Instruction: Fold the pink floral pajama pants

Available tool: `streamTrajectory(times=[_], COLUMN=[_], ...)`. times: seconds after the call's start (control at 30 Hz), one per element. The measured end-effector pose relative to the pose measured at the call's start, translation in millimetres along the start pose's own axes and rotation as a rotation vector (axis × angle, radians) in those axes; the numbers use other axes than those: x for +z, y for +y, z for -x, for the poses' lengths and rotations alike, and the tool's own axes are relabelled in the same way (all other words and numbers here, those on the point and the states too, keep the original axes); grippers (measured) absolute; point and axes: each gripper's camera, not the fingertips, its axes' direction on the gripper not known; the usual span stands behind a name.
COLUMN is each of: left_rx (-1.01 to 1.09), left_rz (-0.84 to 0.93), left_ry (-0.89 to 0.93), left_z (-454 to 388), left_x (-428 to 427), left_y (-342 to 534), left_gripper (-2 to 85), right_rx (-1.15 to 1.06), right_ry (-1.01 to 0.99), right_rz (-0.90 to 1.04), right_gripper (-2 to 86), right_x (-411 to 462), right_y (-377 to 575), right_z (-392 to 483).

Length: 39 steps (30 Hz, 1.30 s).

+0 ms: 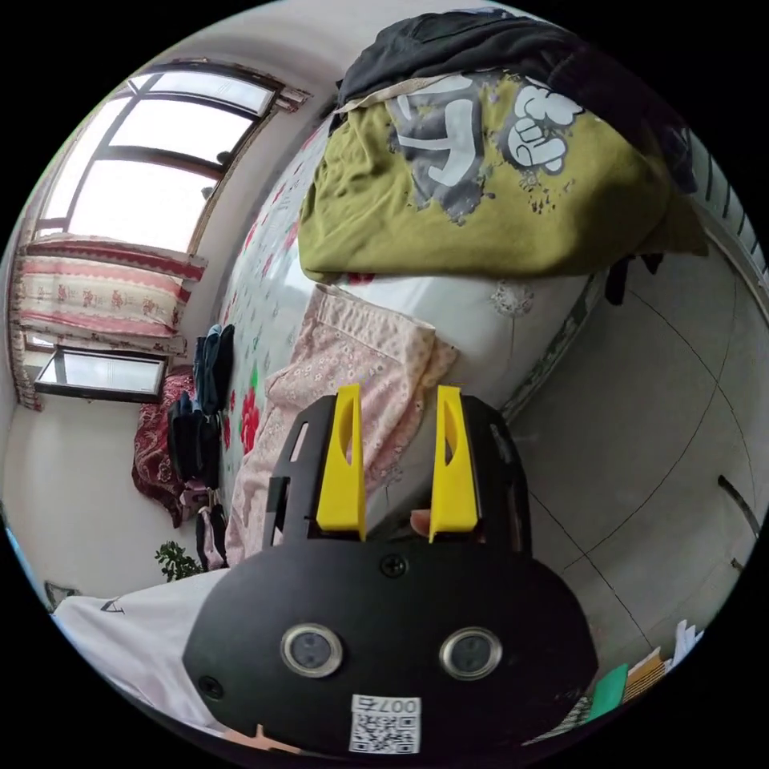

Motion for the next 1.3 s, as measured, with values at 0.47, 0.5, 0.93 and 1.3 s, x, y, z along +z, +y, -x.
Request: streamTrajectory(times=[0.47, 0.5, 0.93, 1.3], left_rx=[-0.02, 0.013, 0.034, 0.446], left_rz=[-0.206, -0.254, -0.016, -0.232], left_ry=[-0.014, -0.053, 0.05, -0.001], left_z=[-30.3, -39.9, -31.9, -110.2], left_x=[-15.4, -22.8, 59.7, 7.1], left_y=[-21.4, -23.6, -125.0, -33.4], left_gripper=[5.4, 5.0, 5.5, 7.7], right_rx=[-0.322, -0.307, -0.117, -0.707], right_ry=[0.252, 0.279, 0.344, 0.5], right_rz=[0.006, 0.004, 0.064, 0.011], right_gripper=[-0.2, -0.2, 0.1, 3.4], right_x=[-2.1, 0.8, 53.5, 106.5], right_y=[-62.3, -63.1, -55.9, 36.8], right_z=[76.7, 72.6, 36.2, 157.5])
